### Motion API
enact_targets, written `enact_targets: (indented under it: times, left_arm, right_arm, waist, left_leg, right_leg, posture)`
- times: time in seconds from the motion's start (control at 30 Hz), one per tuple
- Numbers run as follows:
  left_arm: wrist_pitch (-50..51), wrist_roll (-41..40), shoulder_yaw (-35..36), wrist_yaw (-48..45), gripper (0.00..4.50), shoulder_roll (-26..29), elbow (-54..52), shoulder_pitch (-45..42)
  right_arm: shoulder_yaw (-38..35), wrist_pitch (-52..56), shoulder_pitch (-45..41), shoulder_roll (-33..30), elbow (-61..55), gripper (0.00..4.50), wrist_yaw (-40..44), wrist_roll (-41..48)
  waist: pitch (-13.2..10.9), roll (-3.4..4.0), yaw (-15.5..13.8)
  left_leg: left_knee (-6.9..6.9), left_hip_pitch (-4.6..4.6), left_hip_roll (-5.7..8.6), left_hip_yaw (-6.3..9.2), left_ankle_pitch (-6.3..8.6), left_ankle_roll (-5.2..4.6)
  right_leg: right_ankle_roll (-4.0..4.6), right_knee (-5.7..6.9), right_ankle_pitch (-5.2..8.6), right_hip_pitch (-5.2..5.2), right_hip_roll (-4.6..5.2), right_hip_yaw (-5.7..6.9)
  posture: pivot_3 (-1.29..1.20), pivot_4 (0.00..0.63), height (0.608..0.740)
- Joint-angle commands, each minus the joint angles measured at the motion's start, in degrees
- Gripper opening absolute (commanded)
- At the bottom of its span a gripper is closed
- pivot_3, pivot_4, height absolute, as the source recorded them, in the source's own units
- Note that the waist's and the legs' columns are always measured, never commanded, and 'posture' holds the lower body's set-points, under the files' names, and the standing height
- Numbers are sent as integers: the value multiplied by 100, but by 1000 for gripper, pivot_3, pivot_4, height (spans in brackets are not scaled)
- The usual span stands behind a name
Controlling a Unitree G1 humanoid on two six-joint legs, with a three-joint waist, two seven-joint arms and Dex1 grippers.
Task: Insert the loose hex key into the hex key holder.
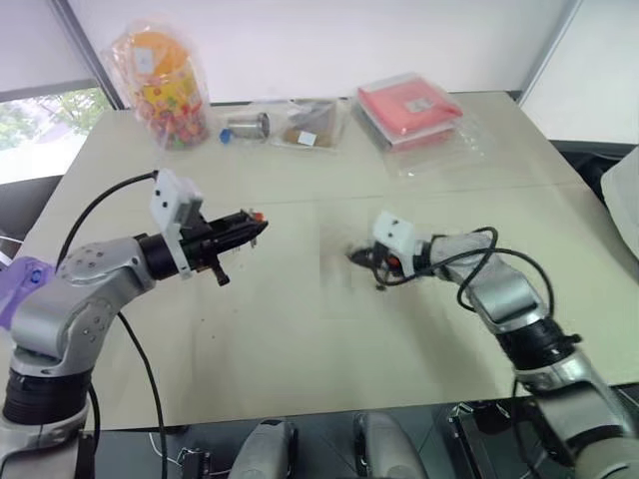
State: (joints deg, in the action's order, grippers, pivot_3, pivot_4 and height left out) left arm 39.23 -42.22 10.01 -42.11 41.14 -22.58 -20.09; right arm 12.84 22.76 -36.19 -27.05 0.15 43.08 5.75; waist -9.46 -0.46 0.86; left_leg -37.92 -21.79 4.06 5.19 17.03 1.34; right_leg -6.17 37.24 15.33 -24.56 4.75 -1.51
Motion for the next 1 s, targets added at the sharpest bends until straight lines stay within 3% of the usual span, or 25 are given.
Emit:
enact_targets:
  times: [0.03, 0.2, 0.4, 0.6, 1.0]
  left_arm:
    - [-164, 28, 97, 3, 110, -53, -6, -159]
    - [-164, 72, 72, 17, 110, -166, 199, -380]
    - [-186, 159, 11, 0, 110, -231, 411, -653]
    - [-185, 217, 47, 14, 110, -307, 590, -903]
    - [-235, 375, -27, -150, 110, -322, 871, -1156]
  right_arm:
    - [-722, -1117, -541, 626, 426, 27, -1391, -232]
    - [-1265, -2171, -1092, 1916, 782, 27, -2324, 237]
    - [-1227, -2463, -1247, 2893, 623, 27, -2193, 885]
    - [-982, -2539, -1148, 3171, 538, 27, -1977, 969]
    - [-461, -1979, -717, 3078, -70, 27, -1091, 1376]
  waist:
    - [0, 0, -2]
    - [0, 0, 9]
    - [1, 1, 48]
    - [0, 2, 51]
    - [0, 1, 168]
  left_leg:
    - [-1, 0, 1, 0, 0, 1]
    - [0, -1, 3, 2, -1, 3]
    - [2, 1, 3, 2, -1, 2]
    - [1, 0, 4, 3, -1, 2]
    - [5, 0, 4, 7, -1, 2]
  right_leg:
    - [0, 0, 0, 0, -3, 0]
    - [-3, 1, -2, -2, -6, 2]
    - [-3, 6, -2, -4, -8, 2]
    - [-4, 9, -2, -5, -8, 2]
    - [-4, 14, -2, -9, -8, 2]
  posture:
    - [0, 150, 740]
    - [0, 150, 740]
    - [0, 150, 740]
    - [0, 150, 740]
    - [0, 150, 740]
